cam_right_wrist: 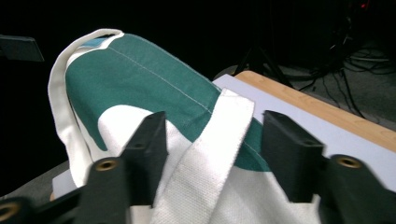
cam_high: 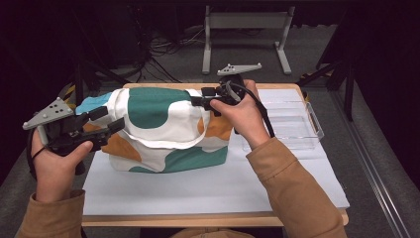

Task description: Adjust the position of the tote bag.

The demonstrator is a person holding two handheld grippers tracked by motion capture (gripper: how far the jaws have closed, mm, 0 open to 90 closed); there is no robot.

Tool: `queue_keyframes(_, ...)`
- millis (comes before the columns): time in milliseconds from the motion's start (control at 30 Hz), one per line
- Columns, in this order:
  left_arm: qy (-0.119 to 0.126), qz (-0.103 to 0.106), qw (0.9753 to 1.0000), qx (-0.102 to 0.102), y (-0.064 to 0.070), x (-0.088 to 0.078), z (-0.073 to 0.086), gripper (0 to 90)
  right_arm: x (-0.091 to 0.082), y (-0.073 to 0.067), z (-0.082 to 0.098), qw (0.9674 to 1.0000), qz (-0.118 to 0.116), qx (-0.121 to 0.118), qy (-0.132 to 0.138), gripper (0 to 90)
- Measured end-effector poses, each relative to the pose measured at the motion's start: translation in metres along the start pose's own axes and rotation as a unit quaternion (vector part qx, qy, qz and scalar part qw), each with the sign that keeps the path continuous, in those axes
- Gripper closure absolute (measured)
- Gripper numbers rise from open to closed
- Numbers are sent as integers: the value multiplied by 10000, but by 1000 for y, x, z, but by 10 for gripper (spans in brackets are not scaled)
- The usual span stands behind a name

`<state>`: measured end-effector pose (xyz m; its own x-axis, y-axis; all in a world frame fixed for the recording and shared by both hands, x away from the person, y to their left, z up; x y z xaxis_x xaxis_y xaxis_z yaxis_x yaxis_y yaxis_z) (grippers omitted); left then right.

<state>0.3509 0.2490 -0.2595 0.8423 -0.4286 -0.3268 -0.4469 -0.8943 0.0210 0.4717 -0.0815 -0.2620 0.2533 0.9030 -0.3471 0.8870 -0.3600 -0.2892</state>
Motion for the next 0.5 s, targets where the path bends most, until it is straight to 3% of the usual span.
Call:
queue_keyframes(33, -13, 27, 10000, 64, 3, -2, 2, 298, -1, -1, -1, 10000, -13, -32, -70, 615)
queue_keyframes(67, -13, 27, 10000, 64, 3, -2, 2, 299, -1, -1, -1, 10000, -13, -32, -70, 615)
queue_keyframes(200, -64, 95, 9998, 146, 8, -6, 11, 304, -5, -6, -6, 9987, 135, -423, -242, 889)
queue_keyframes(367, -88, 166, 9998, 96, 7, -7, 25, 302, -13, -13, -14, 9964, 310, -785, -98, 895)
queue_keyframes(500, -106, 158, 9998, -4, 3, -6, 32, 312, -19, -18, -18, 9959, 252, -864, 118, 897)
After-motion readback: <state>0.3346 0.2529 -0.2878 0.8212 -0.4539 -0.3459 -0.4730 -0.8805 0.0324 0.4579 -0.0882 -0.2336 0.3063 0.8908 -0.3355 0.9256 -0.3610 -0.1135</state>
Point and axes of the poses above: each handheld gripper's, and its own axes: x roughly forward along the jaws, z roughly out of its underside, y roughly to its right, the point moved 3 cm from there along x, roughly forward along the jaws, and after that the axes turned 14 degrees about -z, right-handed, at the moved point
